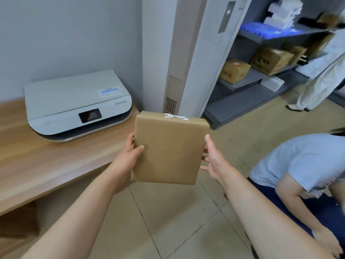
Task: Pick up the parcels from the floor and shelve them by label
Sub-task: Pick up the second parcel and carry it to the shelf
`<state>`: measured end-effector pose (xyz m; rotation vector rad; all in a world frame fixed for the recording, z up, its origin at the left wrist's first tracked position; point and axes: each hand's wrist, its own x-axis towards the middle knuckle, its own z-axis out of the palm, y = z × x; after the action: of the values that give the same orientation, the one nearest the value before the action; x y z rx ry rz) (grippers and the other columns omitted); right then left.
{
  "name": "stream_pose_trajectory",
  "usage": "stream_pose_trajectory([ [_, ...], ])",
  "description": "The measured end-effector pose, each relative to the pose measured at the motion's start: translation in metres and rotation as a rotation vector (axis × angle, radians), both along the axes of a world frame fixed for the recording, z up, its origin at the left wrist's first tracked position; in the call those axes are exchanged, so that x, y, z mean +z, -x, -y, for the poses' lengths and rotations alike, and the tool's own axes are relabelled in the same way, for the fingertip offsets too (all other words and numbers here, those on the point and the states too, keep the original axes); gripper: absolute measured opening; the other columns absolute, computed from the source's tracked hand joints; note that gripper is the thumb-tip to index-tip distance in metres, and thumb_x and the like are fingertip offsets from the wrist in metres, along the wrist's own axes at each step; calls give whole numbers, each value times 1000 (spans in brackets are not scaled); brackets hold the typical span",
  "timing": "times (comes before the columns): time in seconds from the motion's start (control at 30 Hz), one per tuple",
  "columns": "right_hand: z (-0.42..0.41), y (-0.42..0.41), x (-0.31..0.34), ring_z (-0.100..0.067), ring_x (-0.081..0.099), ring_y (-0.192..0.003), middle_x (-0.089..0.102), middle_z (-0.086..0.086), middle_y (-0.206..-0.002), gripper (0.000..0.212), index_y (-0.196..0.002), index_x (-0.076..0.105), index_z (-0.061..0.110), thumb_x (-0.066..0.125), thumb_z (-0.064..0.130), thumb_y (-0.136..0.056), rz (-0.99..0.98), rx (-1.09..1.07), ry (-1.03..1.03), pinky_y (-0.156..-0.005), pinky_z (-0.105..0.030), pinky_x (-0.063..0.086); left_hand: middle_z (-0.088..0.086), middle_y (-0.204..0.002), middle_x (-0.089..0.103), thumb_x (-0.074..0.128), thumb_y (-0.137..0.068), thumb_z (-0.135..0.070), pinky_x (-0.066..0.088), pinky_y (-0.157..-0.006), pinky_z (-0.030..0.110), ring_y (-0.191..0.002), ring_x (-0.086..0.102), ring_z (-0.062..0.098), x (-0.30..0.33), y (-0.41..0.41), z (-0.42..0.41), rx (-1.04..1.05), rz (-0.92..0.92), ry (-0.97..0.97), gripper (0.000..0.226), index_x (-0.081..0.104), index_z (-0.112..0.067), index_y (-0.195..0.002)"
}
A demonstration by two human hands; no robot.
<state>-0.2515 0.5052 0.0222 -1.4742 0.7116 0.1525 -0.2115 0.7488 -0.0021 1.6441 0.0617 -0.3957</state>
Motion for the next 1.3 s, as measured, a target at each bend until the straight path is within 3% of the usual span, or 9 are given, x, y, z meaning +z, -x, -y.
stream_pose_trajectory([
  [0.17,-23,-8,17,-25,47,-108,51,-4,-119,60,-131,42,27,20,65,-91,3,-9,-52,-98,-53,36,-7,-119,49,36,-96,-29,40,-87,34,-97,50,0,23,-2,-28,119,-1,42,25,38,-29,-121],
  [0.4,-43,-22,26,-29,50,-119,56,-9,-123,60,-121,50,22,18,63,-91,34,22,-68,-102,-59,36,-5,-146,26,32,-75,-66,34,-105,51,-133,32,19,45,-5,-58,133,14,-52,58,33,-51,-130],
  [0.57,-43,-31,31,-27,52,-115,57,-8,-118,56,-117,53,18,22,58,-94,96,38,-88,-97,-56,45,-8,-148,28,30,-72,-75,35,-104,51,-137,26,17,64,2,-64,71,-19,-12,39,39,-72,-109],
  [0.67,-40,-36,36,-24,54,-111,60,-3,-115,49,-120,55,21,28,53,-95,98,39,-54,-89,-53,50,-12,-134,47,35,-86,-56,39,-101,46,-126,43,15,67,1,-66,69,-33,19,38,43,-54,-123],
  [0.8,-29,-36,47,-22,55,-89,59,-6,-88,23,-97,58,16,36,19,-90,129,95,-126,-81,-50,53,-11,-117,61,44,-85,-23,43,-94,41,-113,53,10,74,5,-66,77,-5,36,42,48,-39,-124],
  [0.9,-17,-39,55,-23,54,-92,57,-7,-92,45,-122,47,27,27,6,-88,167,162,-149,-90,-57,48,-6,-117,61,53,-68,-17,45,-91,40,-108,56,15,82,10,-64,122,34,42,53,51,-35,-118],
  [1.07,-7,-47,66,-34,59,-102,58,-16,-116,35,-119,50,14,33,36,-97,168,110,-141,-81,-52,51,-11,-112,57,59,-74,0,47,-93,42,-103,58,15,88,12,-48,163,116,68,63,45,-43,-119],
  [1.17,-7,-51,73,-31,60,-98,57,-10,-107,29,-98,50,21,36,47,-96,131,71,-49,-82,-54,53,-8,-118,53,48,-80,11,48,-90,36,-108,54,13,87,14,-38,135,144,26,77,34,-42,-135],
  [1.3,0,-52,75,-27,56,-92,53,-6,-97,21,-94,47,20,41,41,-95,110,68,-19,-79,-52,54,-1,-116,52,43,-78,15,50,-79,27,-107,53,14,90,16,-30,123,194,-20,70,42,-33,-129],
])
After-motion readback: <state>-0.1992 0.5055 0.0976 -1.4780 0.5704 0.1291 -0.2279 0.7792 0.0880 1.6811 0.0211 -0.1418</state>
